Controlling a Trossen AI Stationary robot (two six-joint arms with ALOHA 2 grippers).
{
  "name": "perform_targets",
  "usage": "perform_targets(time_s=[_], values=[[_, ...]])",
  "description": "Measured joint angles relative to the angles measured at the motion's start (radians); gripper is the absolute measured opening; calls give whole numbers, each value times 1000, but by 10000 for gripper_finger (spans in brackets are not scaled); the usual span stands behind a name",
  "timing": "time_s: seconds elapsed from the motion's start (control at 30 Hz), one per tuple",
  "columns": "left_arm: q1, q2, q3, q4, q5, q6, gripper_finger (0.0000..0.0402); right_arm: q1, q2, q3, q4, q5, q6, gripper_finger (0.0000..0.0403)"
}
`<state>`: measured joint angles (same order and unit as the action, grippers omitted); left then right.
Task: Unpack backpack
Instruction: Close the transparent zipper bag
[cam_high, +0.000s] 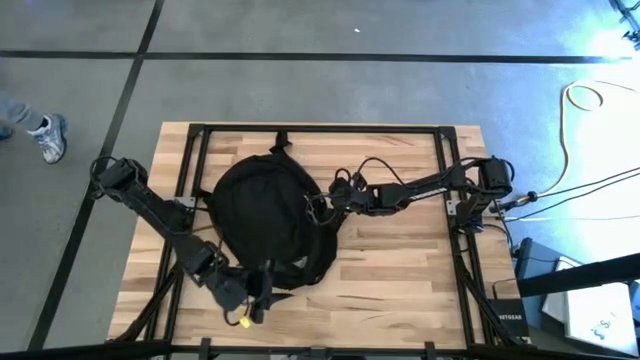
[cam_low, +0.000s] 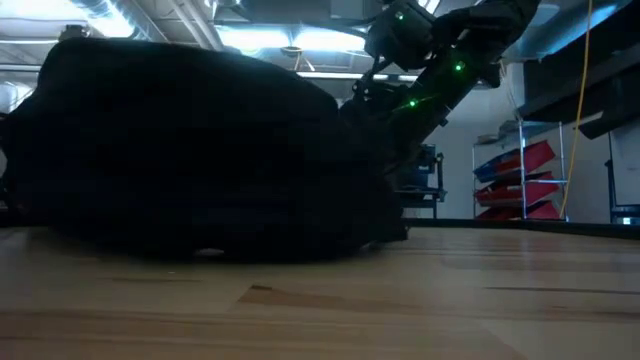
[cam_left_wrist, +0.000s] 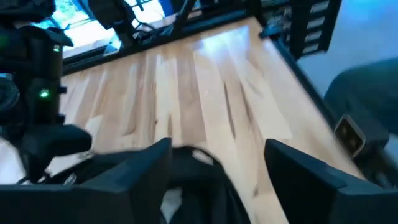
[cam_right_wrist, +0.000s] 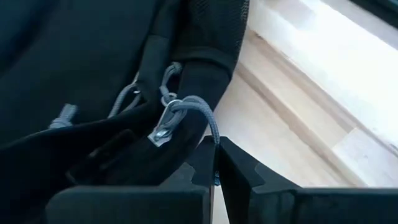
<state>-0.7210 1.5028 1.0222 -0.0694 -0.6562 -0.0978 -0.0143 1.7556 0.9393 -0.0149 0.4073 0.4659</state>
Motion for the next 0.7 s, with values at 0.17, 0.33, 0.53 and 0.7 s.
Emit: perform_targets(time_s=[0.17,0.33,0.53,0.7], values=[[103,0,-2,71,185,31,271,0,-4,1,-18,2,0,0],[168,-87,-3,17,149,118,272,13,-48,1,-31,39,-24,0],[200,-334,-10,-225,79,95,272,81,-142,1,-75,106,-38,0],[207,-562,-134,-349,77,-29,272,166,-175,1,4,115,-77,0]])
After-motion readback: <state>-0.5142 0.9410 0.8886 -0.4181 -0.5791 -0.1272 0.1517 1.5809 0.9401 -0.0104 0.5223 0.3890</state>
